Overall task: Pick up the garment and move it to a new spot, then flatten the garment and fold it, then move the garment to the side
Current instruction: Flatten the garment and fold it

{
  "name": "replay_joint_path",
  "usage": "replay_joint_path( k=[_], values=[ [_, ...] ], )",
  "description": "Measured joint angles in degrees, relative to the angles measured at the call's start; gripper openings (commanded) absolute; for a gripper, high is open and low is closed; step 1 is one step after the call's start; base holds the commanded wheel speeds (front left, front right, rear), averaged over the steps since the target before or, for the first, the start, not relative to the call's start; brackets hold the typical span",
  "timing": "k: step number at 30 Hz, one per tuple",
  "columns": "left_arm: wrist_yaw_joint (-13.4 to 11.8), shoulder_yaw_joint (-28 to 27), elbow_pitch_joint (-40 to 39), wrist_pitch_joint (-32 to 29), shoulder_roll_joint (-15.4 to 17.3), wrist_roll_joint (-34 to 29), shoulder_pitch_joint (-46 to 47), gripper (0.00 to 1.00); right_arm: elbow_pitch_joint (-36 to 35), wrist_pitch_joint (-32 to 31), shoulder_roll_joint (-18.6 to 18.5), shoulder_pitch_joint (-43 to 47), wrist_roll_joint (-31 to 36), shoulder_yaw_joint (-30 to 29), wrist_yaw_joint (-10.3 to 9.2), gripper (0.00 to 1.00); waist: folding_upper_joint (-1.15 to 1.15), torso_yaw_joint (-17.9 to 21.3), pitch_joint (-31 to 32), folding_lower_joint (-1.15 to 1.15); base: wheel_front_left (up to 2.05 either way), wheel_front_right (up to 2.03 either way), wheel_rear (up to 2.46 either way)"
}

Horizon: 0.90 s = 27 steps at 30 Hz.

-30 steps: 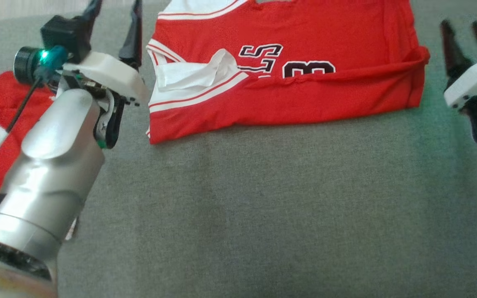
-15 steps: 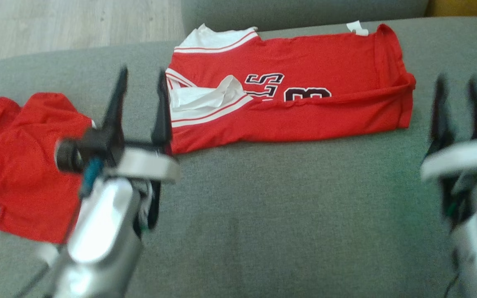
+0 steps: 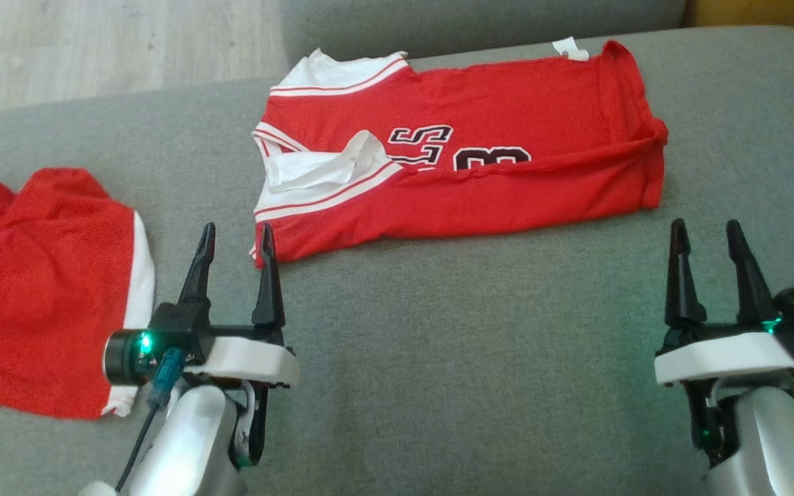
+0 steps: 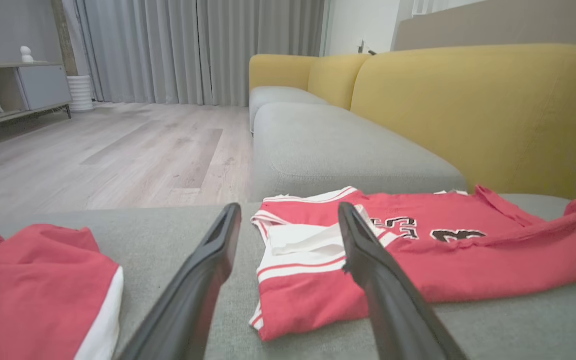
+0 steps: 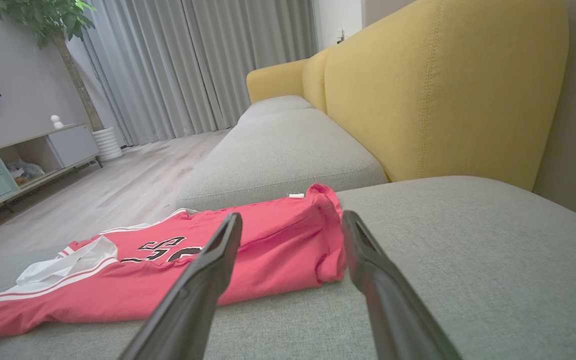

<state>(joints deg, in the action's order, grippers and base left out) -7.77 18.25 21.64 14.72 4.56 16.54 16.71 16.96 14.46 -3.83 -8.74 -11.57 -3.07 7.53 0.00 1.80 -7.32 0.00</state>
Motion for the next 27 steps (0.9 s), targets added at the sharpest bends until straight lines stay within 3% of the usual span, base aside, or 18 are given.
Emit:
replay_joint_path(
  k=[8, 13, 27],
  values=[
    [0.7, -1.4, 13.2, -0.3, -0.4, -0.5, 4.7, 1.00, -0.6, 0.0, 0.6, -0.1, 1.0, 1.5, 0.00, 1.00, 0.00, 2.7, -1.9, 0.01, 0.00, 0.00, 0.00],
    [0.1, -1.7, 21.9, -3.5, 0.0, -0.9, 9.8, 1.00, -1.2, 0.0, 0.8, -0.3, 1.0, 2.9, 0.00, 1.00, 0.00, 4.4, -3.5, 0.01, 0.00, 0.00, 0.00],
    [0.1, -1.6, 33.3, -9.3, 1.6, -0.4, 19.2, 1.00, -3.3, 0.0, 0.9, -2.5, -1.7, 6.5, 0.00, 1.00, 0.00, 8.1, -7.9, 0.00, 0.00, 0.00, 0.00]
  ],
)
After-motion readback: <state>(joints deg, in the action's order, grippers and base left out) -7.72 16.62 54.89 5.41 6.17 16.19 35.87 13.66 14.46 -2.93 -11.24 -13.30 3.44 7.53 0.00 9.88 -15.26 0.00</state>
